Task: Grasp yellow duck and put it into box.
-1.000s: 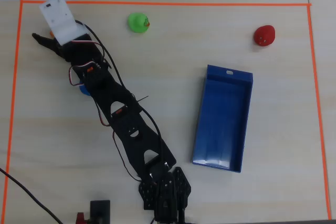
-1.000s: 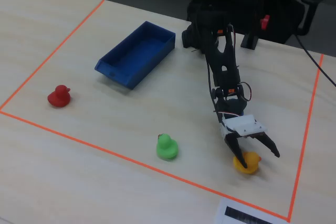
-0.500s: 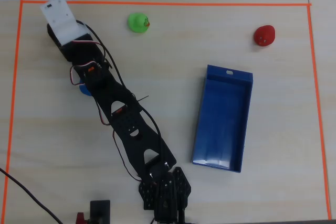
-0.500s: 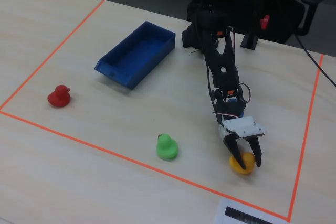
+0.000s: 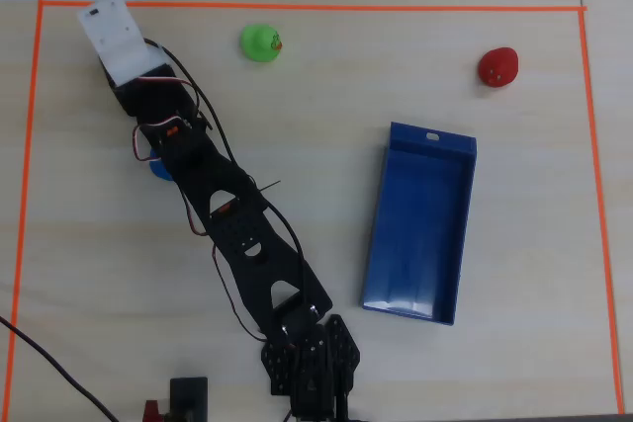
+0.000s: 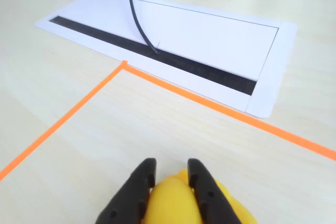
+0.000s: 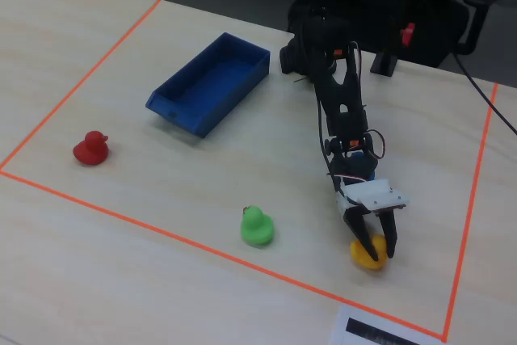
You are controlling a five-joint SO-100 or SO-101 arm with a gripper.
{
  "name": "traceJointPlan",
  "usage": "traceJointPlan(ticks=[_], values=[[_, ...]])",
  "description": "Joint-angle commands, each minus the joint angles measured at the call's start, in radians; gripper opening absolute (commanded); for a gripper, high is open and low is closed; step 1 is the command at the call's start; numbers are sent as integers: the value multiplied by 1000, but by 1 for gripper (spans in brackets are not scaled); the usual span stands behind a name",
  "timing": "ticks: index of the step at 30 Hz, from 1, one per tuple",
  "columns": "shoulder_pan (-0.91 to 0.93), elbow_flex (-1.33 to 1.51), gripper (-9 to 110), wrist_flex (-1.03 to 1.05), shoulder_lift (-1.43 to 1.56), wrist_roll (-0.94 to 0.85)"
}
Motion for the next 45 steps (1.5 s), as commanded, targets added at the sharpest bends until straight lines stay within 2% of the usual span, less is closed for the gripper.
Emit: traceJointPlan(ticks=[1,12,18,30,37,45], values=[[8,29,0,-25,109,15],[60,291,0,95,561,38],[146,430,0,296,897,72],[586,615,0,591,1382,78],[845,825,0,617,1603,-58],[1025,986,0,808,1829,-112]])
